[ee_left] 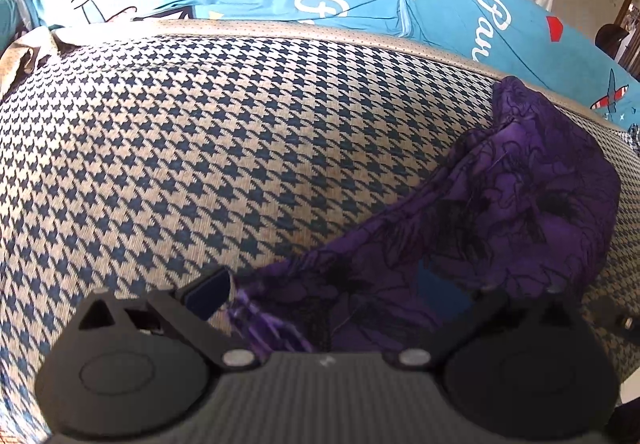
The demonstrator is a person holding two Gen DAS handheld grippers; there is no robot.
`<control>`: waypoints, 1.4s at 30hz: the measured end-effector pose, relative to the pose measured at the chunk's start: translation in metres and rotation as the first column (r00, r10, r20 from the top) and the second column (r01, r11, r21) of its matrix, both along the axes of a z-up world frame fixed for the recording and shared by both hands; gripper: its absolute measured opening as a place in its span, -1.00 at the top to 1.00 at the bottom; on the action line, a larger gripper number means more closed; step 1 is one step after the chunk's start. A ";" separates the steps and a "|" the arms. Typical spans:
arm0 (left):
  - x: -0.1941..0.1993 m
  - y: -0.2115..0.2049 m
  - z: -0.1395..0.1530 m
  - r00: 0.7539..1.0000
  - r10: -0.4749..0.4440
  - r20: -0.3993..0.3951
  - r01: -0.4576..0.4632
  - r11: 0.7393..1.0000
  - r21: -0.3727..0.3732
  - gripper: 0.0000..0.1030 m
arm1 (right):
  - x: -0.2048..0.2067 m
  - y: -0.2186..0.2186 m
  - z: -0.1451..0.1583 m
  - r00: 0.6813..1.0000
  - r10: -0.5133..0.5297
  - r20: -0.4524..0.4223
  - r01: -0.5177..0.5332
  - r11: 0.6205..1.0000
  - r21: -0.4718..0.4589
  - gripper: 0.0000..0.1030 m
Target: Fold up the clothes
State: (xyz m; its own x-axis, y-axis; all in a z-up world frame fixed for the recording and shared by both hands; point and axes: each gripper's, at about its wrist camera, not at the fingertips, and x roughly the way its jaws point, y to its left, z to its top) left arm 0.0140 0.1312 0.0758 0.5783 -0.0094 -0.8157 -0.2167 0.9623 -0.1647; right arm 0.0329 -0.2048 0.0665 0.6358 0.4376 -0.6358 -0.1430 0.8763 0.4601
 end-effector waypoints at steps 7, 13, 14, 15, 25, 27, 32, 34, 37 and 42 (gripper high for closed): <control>-0.020 0.001 -0.005 1.000 0.025 -0.014 -0.025 0.999 -0.023 -1.00 | -0.037 0.014 -0.016 0.989 0.142 -0.053 -0.139 0.989 0.057 0.25; -0.033 0.001 -0.009 0.999 0.038 -0.020 -0.039 0.998 -0.052 -1.00 | -0.054 0.019 -0.028 0.975 0.197 -0.104 -0.187 0.977 0.104 0.25; -0.035 0.001 -0.010 0.999 0.041 -0.021 -0.042 0.997 -0.059 -1.00 | -0.055 0.019 -0.030 0.972 0.206 -0.112 -0.193 0.974 0.115 0.25; -0.036 0.001 -0.011 0.999 0.044 -0.023 -0.046 0.997 -0.066 -1.00 | -0.056 0.020 -0.032 0.969 0.214 -0.121 -0.199 0.972 0.127 0.25; -0.047 0.002 -0.019 0.998 0.062 -0.031 -0.066 0.990 -0.128 -1.00 | -0.059 0.039 -0.048 0.955 0.238 -0.174 -0.208 0.962 0.174 0.19; -0.048 0.002 -0.021 0.998 0.063 -0.031 -0.067 0.988 -0.137 -1.00 | -0.059 0.041 -0.049 0.956 0.236 -0.172 -0.207 0.963 0.171 0.19; -0.051 0.000 -0.024 0.997 0.065 -0.033 -0.069 0.985 -0.159 -1.00 | -0.058 0.048 -0.049 0.960 0.224 -0.170 -0.198 0.967 0.158 0.55; -0.055 0.000 -0.025 0.997 0.066 -0.032 -0.070 0.983 -0.167 -1.00 | -0.054 0.048 -0.051 0.959 0.218 -0.182 -0.185 0.965 0.183 0.72; -0.061 0.000 -0.025 0.997 0.066 -0.027 -0.070 0.981 -0.178 -1.00 | -0.055 0.049 -0.049 0.959 0.229 -0.167 -0.197 0.962 0.192 0.77; -0.072 0.002 -0.026 0.998 0.067 -0.021 -0.070 0.978 -0.197 -1.00 | -0.062 0.047 -0.040 0.960 0.254 -0.117 -0.221 0.945 0.240 0.79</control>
State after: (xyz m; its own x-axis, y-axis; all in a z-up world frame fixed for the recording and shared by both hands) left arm -0.0579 0.1329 0.0503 0.5719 -0.1318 -0.8097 -0.2848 0.8938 -0.3466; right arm -0.0287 -0.1578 0.0268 0.4046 0.7051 -0.5823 -0.2523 0.6981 0.6701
